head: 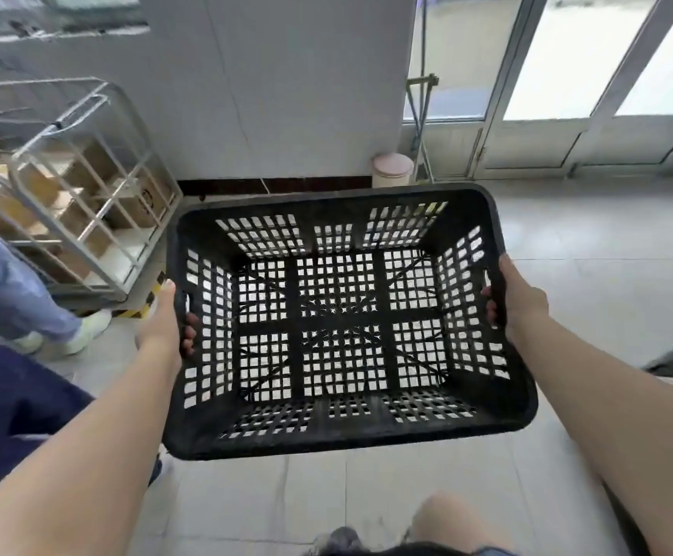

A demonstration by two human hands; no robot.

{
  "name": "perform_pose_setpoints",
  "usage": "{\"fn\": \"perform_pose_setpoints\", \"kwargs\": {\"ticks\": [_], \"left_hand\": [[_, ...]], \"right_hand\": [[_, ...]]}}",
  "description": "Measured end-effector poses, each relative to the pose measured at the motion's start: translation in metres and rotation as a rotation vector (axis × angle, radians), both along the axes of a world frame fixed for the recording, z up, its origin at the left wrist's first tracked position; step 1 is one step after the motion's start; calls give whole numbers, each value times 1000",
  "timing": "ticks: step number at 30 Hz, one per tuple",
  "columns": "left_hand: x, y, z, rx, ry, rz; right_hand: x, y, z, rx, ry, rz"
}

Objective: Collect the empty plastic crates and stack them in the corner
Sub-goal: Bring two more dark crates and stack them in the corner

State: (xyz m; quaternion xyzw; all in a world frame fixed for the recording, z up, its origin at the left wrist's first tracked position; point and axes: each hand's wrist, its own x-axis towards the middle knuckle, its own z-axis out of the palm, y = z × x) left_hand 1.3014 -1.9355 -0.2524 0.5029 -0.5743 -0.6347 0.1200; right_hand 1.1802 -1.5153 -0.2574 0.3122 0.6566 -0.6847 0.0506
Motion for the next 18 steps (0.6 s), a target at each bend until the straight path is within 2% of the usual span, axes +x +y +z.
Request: {"fn": "perform_pose_setpoints", "kwargs": {"ticks": [4, 12, 18], "left_hand": [[-101, 29, 4, -24, 9, -54], [-289, 109, 13, -110, 27, -125], [-418, 156, 18, -61, 30, -228]], "right_hand": [[-66, 30, -4, -22, -6, -104], [-215, 110, 1, -46, 10, -177], [-307, 165, 9, -19, 25, -263]]}}
